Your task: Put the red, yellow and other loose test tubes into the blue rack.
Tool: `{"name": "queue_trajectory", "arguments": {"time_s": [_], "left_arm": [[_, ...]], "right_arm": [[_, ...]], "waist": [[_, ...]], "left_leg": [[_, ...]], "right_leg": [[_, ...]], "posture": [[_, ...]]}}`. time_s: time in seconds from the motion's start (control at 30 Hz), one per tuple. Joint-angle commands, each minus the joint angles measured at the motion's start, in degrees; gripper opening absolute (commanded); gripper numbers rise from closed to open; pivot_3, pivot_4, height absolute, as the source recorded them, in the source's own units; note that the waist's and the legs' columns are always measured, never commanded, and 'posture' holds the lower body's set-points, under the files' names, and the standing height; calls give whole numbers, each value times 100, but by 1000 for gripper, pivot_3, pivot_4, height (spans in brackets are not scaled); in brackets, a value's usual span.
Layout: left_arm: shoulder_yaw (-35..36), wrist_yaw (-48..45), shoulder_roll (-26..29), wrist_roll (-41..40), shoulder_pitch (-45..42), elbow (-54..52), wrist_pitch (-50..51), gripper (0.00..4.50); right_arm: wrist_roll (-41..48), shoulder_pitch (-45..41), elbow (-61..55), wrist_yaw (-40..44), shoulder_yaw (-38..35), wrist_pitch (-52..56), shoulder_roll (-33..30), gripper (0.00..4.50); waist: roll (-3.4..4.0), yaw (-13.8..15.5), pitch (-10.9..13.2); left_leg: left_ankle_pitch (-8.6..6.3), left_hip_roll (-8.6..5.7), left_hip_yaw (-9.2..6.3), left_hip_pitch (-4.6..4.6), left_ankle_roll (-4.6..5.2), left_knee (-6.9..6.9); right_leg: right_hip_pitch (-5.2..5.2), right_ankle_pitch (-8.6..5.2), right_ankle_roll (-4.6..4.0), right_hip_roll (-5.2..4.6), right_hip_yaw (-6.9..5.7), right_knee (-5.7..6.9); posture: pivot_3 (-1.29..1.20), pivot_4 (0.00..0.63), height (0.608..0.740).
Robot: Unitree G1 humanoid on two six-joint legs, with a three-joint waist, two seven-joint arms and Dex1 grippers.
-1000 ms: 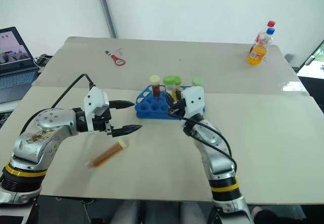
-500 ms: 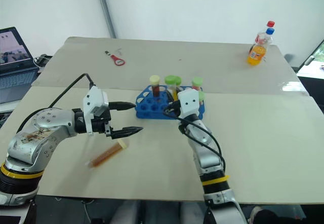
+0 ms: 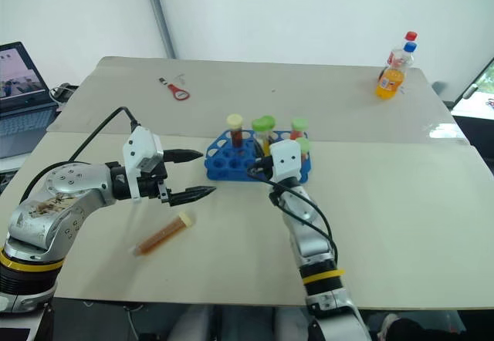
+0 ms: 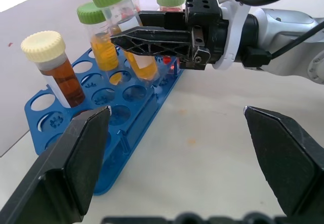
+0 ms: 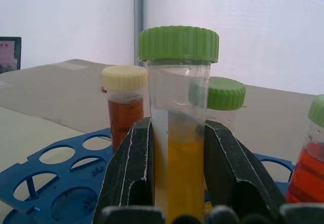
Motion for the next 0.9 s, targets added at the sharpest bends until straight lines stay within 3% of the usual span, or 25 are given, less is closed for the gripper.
{"name": "queue_trajectory", "arguments": {"time_s": [0.03,0.2,0.33,0.4,0.57,0.7,0.9], "left_arm": [[100,67,-17,7,-92,-45,-73,4500],[18,282,157,236,-143,-7,136,4500],[-77,215,828,445,-99,-119,687,4500],[-9,28,1283,313,-35,-362,1081,4500],[-3,-479,2245,-188,197,-925,2028,4500],[-79,-334,2366,-435,501,-1248,2646,4500],[-472,322,2233,-25,966,-1409,2751,4500]], "right_arm": [[107,150,-262,0,-125,-108,-4,2642],[-22,389,-724,148,-80,208,-242,4371],[7,937,-1763,413,-12,898,-648,4371],[175,1252,-2513,899,49,1517,-1144,4371],[1614,1568,-4039,2437,-11,3297,-2515,4371],[2385,1222,-4532,3099,-119,4175,-3313,4371],[2915,729,-4720,3442,-102,4716,-3738,4371]], "waist": [[0,2,0],[0,-17,0],[0,-16,0],[0,-17,1],[0,-10,3],[-2,0,3],[-4,50,5]], "left_leg": [[0,0,0,0,0,0],[1,0,0,-1,-2,0],[2,-1,-3,-4,-3,-4],[1,-1,-2,-6,-3,-6],[1,1,2,-5,-2,-6],[2,11,2,5,-2,-5],[2,12,1,8,-1,-5]], "right_leg": [[0,0,0,0,0,0],[-2,0,0,0,0,0],[-2,0,0,0,0,-2],[-5,0,0,0,-1,-3],[-6,-3,-2,0,1,-7],[2,-10,-11,12,1,-6],[4,-11,-14,16,1,-6]], "posture": [[0,150,740],[0,150,740],[0,150,740],[0,150,740],[0,150,740],[0,150,740],[0,150,740]]}}
